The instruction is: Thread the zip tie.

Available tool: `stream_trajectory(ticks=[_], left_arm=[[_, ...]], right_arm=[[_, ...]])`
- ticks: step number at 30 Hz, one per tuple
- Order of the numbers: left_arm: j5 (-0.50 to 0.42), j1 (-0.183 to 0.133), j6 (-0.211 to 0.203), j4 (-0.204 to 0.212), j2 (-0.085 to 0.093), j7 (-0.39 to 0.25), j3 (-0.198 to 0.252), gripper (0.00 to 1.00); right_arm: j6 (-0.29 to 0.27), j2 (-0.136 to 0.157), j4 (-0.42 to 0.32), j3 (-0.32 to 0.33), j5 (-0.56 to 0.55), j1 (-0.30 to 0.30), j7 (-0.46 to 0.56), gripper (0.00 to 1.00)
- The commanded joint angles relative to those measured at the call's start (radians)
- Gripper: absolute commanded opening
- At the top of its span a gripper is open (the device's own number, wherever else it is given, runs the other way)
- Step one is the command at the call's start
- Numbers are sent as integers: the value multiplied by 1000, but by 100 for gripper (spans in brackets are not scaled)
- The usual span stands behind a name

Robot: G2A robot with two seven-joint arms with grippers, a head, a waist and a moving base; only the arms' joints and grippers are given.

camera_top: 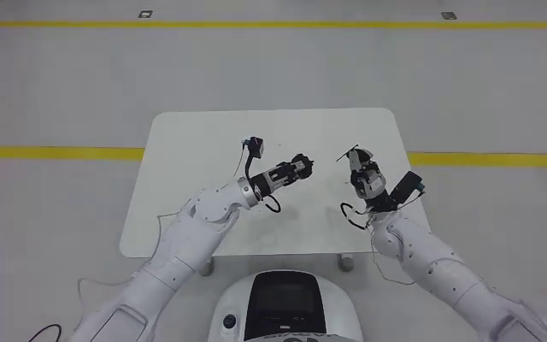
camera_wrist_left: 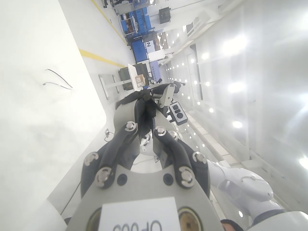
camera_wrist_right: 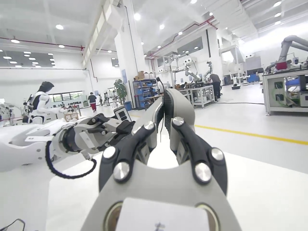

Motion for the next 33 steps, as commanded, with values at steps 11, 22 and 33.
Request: stream_trajectory(ticks=[11,22,33], left_arm=[[-3,12,7,0,-3,11,18,0],[-3,8,0,22,-30,78,69,0],[15,24,0,9,-48,116,41,0]], right_arm=[[0,-2,-27,14,10,-13,22,0],[0,-40,-38,-5,56,-24,41,0],[0,-54,-28,-17,88,-15,48,0]])
